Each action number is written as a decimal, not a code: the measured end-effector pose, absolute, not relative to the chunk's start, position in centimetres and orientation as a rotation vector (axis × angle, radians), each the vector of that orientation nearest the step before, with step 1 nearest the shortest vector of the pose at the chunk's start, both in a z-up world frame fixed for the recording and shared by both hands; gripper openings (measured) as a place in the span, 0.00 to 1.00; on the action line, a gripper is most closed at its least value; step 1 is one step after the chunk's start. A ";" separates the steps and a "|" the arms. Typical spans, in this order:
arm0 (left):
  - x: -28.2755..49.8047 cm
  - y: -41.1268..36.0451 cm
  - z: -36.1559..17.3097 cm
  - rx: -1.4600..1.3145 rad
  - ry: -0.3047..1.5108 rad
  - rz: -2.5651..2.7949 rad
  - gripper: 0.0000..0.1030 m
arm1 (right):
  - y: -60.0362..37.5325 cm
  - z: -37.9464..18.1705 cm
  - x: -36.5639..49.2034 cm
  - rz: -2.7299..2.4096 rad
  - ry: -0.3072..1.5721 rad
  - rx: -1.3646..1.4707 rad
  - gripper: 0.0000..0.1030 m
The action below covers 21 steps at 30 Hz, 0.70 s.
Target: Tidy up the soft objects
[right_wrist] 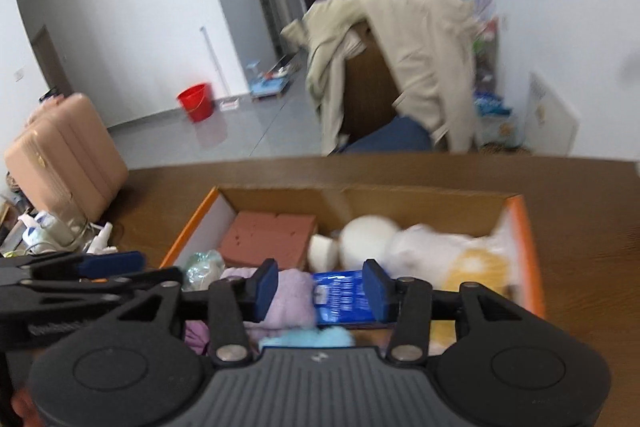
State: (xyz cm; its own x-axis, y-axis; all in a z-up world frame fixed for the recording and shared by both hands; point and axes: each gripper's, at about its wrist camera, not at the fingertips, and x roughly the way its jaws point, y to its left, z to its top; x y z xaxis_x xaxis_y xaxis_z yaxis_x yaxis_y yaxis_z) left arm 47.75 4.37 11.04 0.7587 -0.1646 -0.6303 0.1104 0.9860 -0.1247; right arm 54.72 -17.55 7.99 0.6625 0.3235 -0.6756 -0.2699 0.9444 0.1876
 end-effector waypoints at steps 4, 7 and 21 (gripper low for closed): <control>44.3 4.7 13.1 -0.061 0.661 -0.144 0.73 | -20.9 11.6 50.5 0.285 0.739 0.060 0.54; 42.1 4.7 13.9 -0.050 0.641 -0.124 0.76 | -22.8 13.0 47.7 0.247 0.720 0.066 0.56; 28.4 4.9 13.1 -0.063 0.427 -0.054 0.91 | -23.8 13.2 35.7 0.192 0.509 0.060 0.75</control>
State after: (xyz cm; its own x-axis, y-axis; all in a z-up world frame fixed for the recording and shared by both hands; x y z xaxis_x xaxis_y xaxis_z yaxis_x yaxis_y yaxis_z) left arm 28.45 4.94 13.08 0.9089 -0.0652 -0.4118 0.0389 0.9966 -0.0720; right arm 35.68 -23.79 13.25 0.8558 0.1971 -0.4782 -0.1674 0.9803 0.1045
